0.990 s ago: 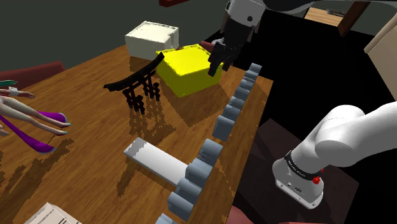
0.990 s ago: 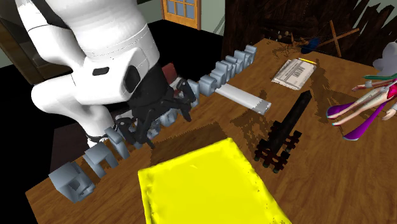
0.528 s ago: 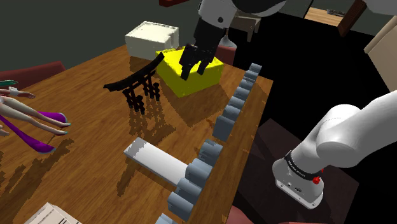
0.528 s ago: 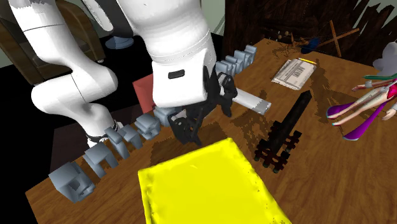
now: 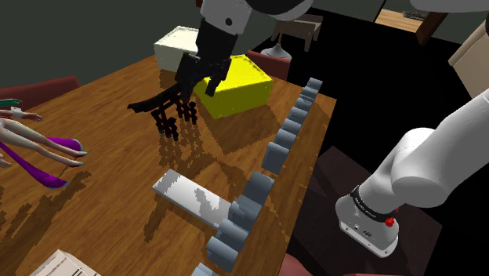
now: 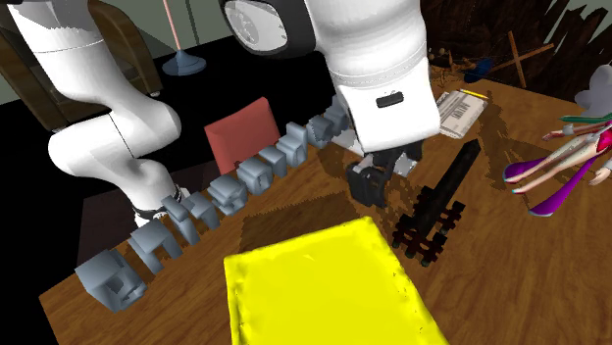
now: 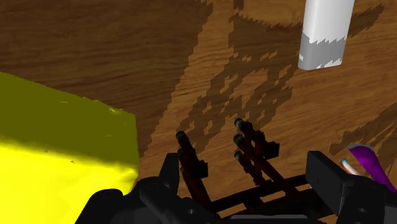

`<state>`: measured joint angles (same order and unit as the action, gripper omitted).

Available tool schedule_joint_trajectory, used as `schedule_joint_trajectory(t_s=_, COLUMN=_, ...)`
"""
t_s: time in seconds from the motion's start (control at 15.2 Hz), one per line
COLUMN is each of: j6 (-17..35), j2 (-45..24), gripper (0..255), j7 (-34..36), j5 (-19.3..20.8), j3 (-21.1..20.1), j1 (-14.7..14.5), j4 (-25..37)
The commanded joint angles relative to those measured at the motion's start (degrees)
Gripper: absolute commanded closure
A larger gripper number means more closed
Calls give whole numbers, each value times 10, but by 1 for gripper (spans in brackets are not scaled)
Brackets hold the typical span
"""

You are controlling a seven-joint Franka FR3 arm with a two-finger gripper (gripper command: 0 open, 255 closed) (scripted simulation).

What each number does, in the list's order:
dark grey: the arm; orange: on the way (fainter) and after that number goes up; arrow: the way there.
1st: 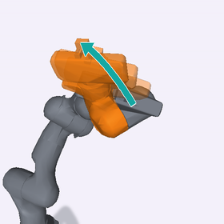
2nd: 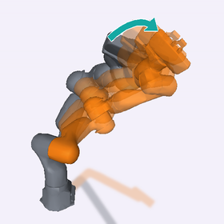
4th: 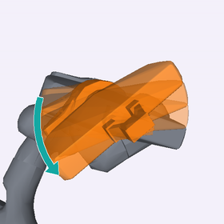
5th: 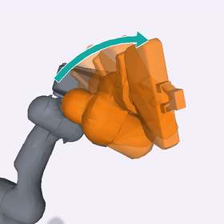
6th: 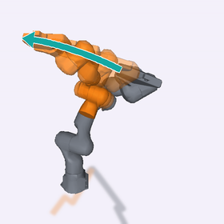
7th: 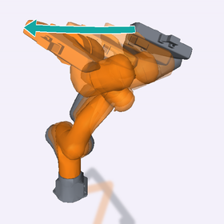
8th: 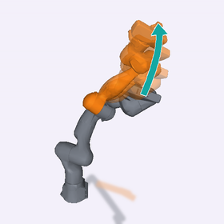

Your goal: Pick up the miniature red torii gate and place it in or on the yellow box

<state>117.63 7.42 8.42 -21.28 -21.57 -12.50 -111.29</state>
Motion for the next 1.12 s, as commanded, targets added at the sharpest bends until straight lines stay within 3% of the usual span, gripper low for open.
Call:
schedule_joint_trajectory(t_s=0.0, j6=13, j2=-33, gripper=0, j7=10, j5=4, j3=-13, j1=-9, j4=29)
schedule_joint_trajectory(t_s=0.13, j6=19, j2=-58, gripper=0, j7=19, j5=10, j3=-22, j1=-16, j4=57)
schedule_joint_trajectory(t_s=0.66, j6=72, j2=-86, gripper=0, j7=24, j5=18, j3=-32, j1=-26, j4=33)
schedule_joint_trajectory(t_s=1.06, j6=72, j2=-86, gripper=0, j7=24, j5=18, j3=-32, j1=-26, j4=33)
